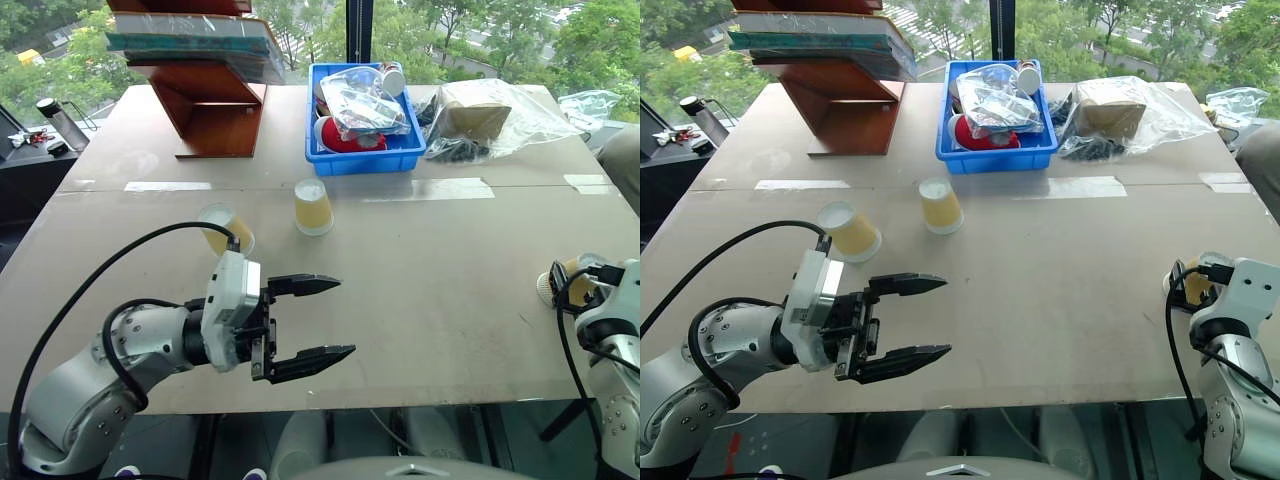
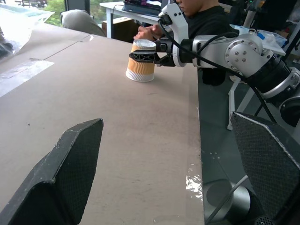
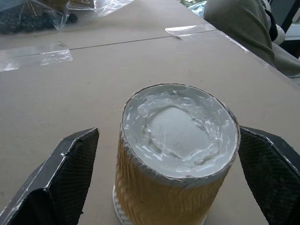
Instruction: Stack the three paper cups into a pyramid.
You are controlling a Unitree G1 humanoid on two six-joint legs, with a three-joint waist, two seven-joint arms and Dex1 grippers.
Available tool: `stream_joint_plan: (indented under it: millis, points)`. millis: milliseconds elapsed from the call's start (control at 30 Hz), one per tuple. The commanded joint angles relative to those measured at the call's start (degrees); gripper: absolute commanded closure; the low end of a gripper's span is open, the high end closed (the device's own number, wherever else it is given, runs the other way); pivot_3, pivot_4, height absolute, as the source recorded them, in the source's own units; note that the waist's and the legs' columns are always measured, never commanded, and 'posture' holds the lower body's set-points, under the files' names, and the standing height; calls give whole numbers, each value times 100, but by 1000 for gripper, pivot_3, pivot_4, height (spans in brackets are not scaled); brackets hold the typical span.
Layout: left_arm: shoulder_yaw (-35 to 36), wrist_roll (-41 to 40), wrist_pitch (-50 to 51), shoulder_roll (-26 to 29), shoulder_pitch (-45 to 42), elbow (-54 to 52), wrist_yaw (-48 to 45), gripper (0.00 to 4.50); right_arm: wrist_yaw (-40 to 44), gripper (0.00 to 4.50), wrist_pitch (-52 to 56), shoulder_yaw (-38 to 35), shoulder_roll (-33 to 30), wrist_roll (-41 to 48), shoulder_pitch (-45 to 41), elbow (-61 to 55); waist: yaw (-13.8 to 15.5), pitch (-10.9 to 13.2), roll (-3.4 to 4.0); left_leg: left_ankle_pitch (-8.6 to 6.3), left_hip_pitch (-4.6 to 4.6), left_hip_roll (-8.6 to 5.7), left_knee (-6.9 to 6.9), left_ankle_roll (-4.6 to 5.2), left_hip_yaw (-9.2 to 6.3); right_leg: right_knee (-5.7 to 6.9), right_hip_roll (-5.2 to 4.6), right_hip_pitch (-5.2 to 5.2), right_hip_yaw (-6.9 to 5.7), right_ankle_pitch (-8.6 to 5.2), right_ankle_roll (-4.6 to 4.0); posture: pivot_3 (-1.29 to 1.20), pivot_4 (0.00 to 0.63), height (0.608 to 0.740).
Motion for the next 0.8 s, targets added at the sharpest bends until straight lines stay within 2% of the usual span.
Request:
stream_joint_plan:
  millis: [33, 133, 167, 467, 800]
  points:
    - [136, -33, -104, 62, -13, -213, -13, 0, -18, 1209, -186, -51, 9, -47, -3, -73, -1, 0, 0, 0, 0, 0, 0, 0, 0, 0, 0, 0, 0, 0, 0, 0, 150, 740]
    - [139, -51, -99, 72, -25, -212, -1, 0, -5, 2373, -222, -52, 16, -61, 10, -53, 1, 0, 0, 0, 0, 0, 0, 0, 0, -1, 0, 0, 0, 0, 0, 0, 150, 740]
    - [148, -92, -72, 86, -70, -207, 21, 0, 10, 2543, -261, -62, 13, -72, 19, -12, 0, 0, 0, 0, 0, 0, 0, 0, 0, -1, 0, 0, 0, 0, 0, 0, 150, 740]
    - [164, -129, -50, 100, -74, -153, 67, 0, 386, 2543, -677, 68, -195, -155, 177, 181, -1, 0, 0, 0, 0, 0, 0, 0, 1, -1, 0, 0, 0, 0, 0, 0, 150, 740]
    - [443, -26, -109, 90, 408, -2, -18, 0, 2824, 2543, -641, 2327, -1579, 525, 397, -1015, -10, 3, 2, -1, 1, 7, -1, 3, -5, -3, 6, 0, -2, 0, 0, 0, 150, 740]
